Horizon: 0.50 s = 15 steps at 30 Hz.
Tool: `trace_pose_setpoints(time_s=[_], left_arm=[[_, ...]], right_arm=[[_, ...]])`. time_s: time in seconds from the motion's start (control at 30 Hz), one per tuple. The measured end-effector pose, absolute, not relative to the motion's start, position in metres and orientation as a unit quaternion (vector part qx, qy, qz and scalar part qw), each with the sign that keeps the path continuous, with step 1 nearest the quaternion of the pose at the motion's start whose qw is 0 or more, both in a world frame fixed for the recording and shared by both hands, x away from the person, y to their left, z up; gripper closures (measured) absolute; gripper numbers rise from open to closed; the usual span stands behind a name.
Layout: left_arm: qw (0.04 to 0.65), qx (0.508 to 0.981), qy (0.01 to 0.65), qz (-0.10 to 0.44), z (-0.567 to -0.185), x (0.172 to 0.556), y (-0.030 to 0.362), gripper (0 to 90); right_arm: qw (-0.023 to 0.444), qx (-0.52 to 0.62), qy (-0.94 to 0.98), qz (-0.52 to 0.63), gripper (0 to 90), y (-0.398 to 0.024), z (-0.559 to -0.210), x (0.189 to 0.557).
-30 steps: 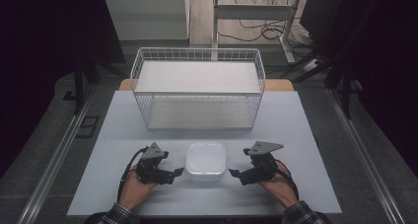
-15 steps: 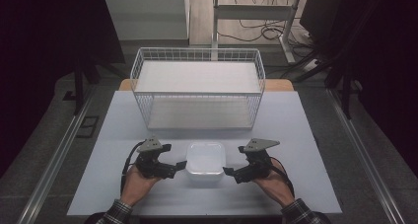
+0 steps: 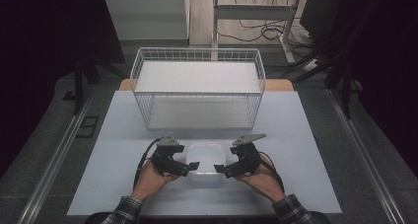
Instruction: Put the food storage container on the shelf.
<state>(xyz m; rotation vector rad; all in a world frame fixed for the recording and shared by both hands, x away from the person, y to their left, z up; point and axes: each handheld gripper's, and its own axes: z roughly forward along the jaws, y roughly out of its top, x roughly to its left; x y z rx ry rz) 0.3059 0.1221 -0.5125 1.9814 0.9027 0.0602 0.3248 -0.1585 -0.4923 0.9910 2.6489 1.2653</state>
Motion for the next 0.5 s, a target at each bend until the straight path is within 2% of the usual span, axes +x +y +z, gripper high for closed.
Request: trace_pose_setpoints(time_s=[0.1,0.13,0.23,0.3,0.33,0.37,0.4,0.43,0.47,0.5], left_arm=[[0.470,0.805,0.362,0.006,-0.513,0.304,0.122,14.6],[0.470,0.804,0.364,0.000,-0.513,0.303,0.121,14.6],[0.466,0.801,0.376,0.000,-0.510,0.295,0.122,18.8],[0.470,0.792,0.389,-0.002,-0.509,0.292,0.125,27.4],[0.470,0.792,0.389,-0.002,-0.509,0.292,0.125,32.2],[0.471,0.784,0.403,-0.005,-0.508,0.289,0.128,37.3],[0.472,0.782,0.407,-0.004,-0.507,0.288,0.129,40.9],[0.472,0.782,0.407,-0.004,-0.507,0.288,0.129,44.2],[0.472,0.780,0.411,-0.002,-0.504,0.285,0.131,48.8],[0.472,0.780,0.411,-0.002,-0.504,0.285,0.131,51.6]], right_arm=[[-0.004,0.325,0.850,0.415,7.2,-0.158,-0.495,0.327],[-0.014,0.324,0.849,0.418,9.5,-0.158,-0.496,0.328],[-0.029,0.324,0.850,0.414,20.5,-0.160,-0.494,0.325],[-0.028,0.336,0.848,0.409,26.7,-0.163,-0.491,0.323],[-0.028,0.336,0.848,0.409,26.7,-0.163,-0.491,0.323],[-0.033,0.353,0.839,0.412,38.3,-0.169,-0.488,0.321],[-0.031,0.354,0.838,0.414,42.0,-0.170,-0.487,0.320],[-0.031,0.354,0.838,0.414,42.0,-0.170,-0.487,0.320],[-0.019,0.359,0.836,0.414,50.6,-0.172,-0.482,0.314],[-0.019,0.359,0.836,0.414,50.6,-0.172,-0.482,0.314]])
